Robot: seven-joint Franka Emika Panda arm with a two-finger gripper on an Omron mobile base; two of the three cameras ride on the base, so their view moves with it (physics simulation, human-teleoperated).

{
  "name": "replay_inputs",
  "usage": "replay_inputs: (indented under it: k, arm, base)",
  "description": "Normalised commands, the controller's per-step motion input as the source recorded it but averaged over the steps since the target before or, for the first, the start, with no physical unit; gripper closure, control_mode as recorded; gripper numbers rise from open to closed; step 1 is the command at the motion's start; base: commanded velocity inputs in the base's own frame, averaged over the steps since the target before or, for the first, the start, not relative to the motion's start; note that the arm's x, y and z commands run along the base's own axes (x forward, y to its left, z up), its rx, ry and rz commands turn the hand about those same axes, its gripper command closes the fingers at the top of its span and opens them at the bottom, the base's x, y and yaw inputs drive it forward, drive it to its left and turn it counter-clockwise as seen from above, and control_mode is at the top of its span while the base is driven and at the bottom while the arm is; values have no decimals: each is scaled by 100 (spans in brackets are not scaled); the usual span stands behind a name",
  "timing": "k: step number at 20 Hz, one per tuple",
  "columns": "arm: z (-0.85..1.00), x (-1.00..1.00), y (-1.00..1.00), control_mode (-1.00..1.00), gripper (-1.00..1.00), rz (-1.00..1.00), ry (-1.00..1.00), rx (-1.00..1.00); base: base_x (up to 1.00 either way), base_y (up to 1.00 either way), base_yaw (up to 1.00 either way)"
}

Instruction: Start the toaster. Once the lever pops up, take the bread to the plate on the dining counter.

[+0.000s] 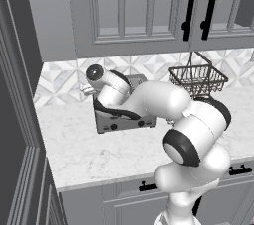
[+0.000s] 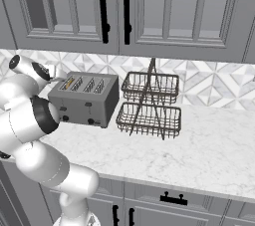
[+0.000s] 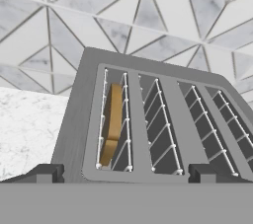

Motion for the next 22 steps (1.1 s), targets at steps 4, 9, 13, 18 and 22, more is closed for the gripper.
replay_inputs:
  k: [4,9,13,18,22]
  arm:
    - [0,0,0,-100,-100,0,0,0]
    - [0,0,0,-100,-100,0,0,0]
    - [0,0,0,-100,-100,0,0,0]
    - [0,0,0,-100,-100,0,0,0]
    - [0,0,0,-100,-100,0,0,0]
  base:
    - [0,0,0]
    - [0,0,0]
    - [0,0,0]
    - [0,0,0]
    - [0,0,0]
